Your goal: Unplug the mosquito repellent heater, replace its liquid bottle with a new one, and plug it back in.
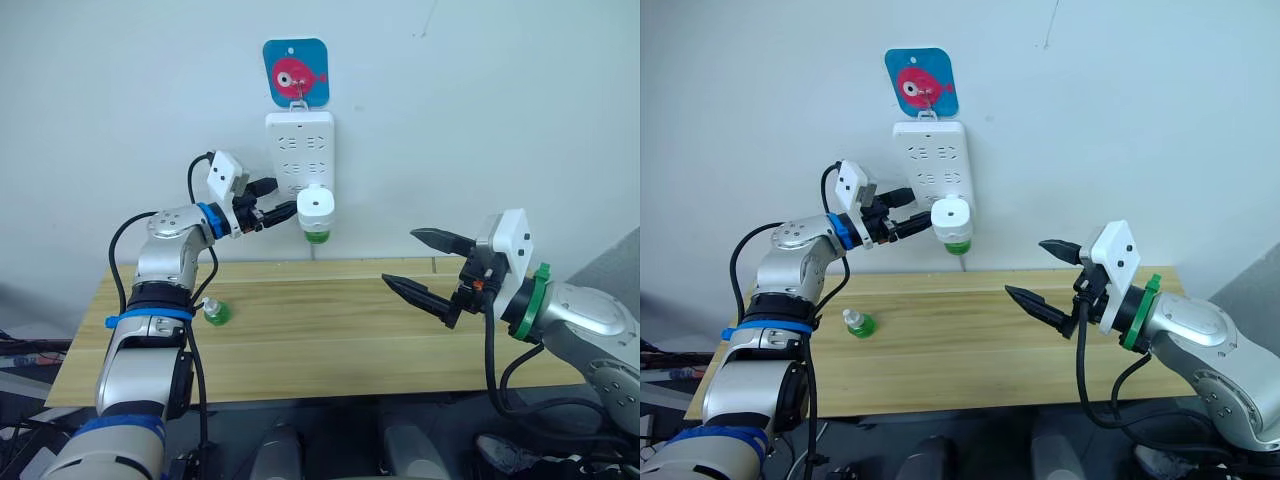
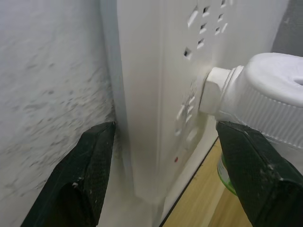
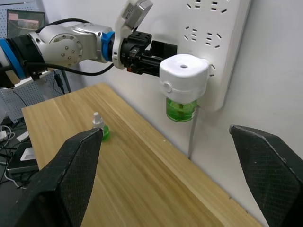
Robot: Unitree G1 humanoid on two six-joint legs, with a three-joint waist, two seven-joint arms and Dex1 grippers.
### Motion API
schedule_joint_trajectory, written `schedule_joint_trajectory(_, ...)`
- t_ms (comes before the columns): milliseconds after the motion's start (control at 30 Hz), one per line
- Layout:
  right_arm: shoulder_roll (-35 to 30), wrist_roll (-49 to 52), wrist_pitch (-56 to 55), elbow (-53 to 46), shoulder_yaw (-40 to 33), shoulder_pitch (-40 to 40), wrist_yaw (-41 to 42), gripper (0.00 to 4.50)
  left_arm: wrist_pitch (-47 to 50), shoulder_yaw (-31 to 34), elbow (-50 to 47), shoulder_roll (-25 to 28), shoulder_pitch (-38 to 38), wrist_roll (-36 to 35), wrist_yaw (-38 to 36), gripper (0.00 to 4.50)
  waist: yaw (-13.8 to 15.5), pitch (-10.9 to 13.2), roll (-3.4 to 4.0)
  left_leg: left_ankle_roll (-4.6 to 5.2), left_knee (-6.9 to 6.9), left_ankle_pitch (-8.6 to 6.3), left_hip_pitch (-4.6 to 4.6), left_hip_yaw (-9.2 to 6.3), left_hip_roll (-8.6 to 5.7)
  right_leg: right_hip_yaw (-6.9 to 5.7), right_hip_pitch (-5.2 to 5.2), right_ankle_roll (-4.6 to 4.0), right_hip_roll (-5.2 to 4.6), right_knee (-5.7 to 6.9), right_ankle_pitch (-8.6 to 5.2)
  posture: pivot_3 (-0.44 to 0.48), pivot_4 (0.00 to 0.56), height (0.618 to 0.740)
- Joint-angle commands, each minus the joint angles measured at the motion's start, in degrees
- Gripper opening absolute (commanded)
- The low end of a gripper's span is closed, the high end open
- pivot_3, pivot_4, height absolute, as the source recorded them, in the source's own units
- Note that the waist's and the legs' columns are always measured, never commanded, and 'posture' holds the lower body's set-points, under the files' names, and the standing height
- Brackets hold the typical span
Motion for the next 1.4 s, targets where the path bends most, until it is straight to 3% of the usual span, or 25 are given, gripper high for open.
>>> schedule_joint_trajectory(33, 0.07, -0.42, -1.58, -2.06, -1.05, 0.50, 0.12, 4.50, -1.36, 0.04, -0.24, 0.10, -2.79, 0.06, -1.38, 3.61, -0.05, 0.00, 0.00, 0.00, -0.01, 0.00, -0.02, -0.01, 0.01, 0.00, -0.04, -0.01, 0.02, 0.02, 0.00, -0.198, 0.178, 0.725)
schedule_joint_trajectory(167, -0.04, -0.10, -1.66, -2.35, -1.11, 0.74, 0.25, 4.50, 0.50, 0.13, -1.96, 0.17, -3.07, -1.11, -3.67, 3.61, -0.10, 0.01, 0.01, 0.00, -0.02, 0.00, -0.15, 0.00, 0.02, 0.00, -0.16, -0.05, 0.03, 0.01, 0.03, -0.198, 0.179, 0.725)
schedule_joint_trajectory(267, 0.13, 0.59, -1.23, -2.61, -1.07, 0.17, -0.13, 4.50, 2.00, 0.31, -3.57, 0.18, -3.07, -1.80, -4.63, 3.01, -0.13, 0.02, 0.01, 0.01, -0.02, 0.00, -0.22, 0.00, 0.02, 0.01, -0.22, -0.05, 0.02, 0.00, 0.03, -0.198, 0.180, 0.725)
schedule_joint_trajectory(433, 1.57, 1.44, 0.66, -3.49, -0.23, -1.90, -3.86, 4.50, 4.83, 0.17, -6.06, -0.07, -2.44, -2.48, -5.72, 1.43, -0.11, 0.05, 0.00, 0.01, -0.03, -0.01, -0.23, 0.00, 0.02, 0.01, -0.24, -0.05, 0.02, 0.00, 0.03, -0.193, 0.180, 0.725)
schedule_joint_trajectory(467, 1.88, 1.46, 1.92, -3.88, 0.08, -2.56, -5.71, 4.50, 4.94, 0.07, -6.51, -0.12, -2.22, -2.39, -5.74, 1.30, -0.10, 0.07, 0.02, 0.01, -0.02, -0.01, -0.25, -0.02, 0.02, -0.01, -0.24, -0.05, 0.02, 0.01, 0.03, -0.194, 0.181, 0.725)
schedule_joint_trajectory(600, 4.29, 0.50, 4.99, -4.69, 2.92, -6.05, -10.88, 4.50, 5.17, 0.04, -7.45, -0.38, -1.72, -2.16, -5.20, 1.30, -0.12, 0.09, 0.02, 0.01, 0.03, -0.01, -0.27, -0.01, 0.02, 0.01, -0.25, -0.04, 0.02, 0.02, 0.03, -0.197, 0.182, 0.725)
schedule_joint_trajectory(667, 6.53, -4.89, 6.23, -4.37, 7.06, -8.56, -16.09, 4.50, 5.43, -0.01, -8.22, -0.52, -1.27, -2.19, -4.88, 1.30, -0.15, 0.10, 0.04, 0.01, 0.02, -0.01, -0.29, -0.03, 0.02, 0.00, -0.27, -0.04, 0.02, 0.02, 0.03, -0.199, 0.184, 0.725)
schedule_joint_trajectory(933, 20.19, -18.60, 9.32, -0.35, 19.11, -14.70, -29.67, 4.50, 6.27, -0.33, -11.16, -0.81, 0.89, -2.11, -3.79, 1.30, -0.24, 0.12, 0.07, 0.01, 0.04, 0.00, -0.61, -0.15, -0.03, -0.07, -0.46, -0.06, -0.02, -0.02, 0.03, -0.195, 0.183, 0.725)
schedule_joint_trajectory(1400, 30.05, -29.27, 4.82, 12.22, 21.73, -19.68, -28.61, 4.50, 6.79, -0.17, -13.07, -0.74, 1.56, -2.82, -2.80, 1.30, -0.35, 0.12, 0.08, 0.01, 0.03, 0.00, -0.63, -0.18, -0.05, -0.12, -0.49, -0.06, -0.05, 0.00, 0.04, -0.175, 0.171, 0.725)
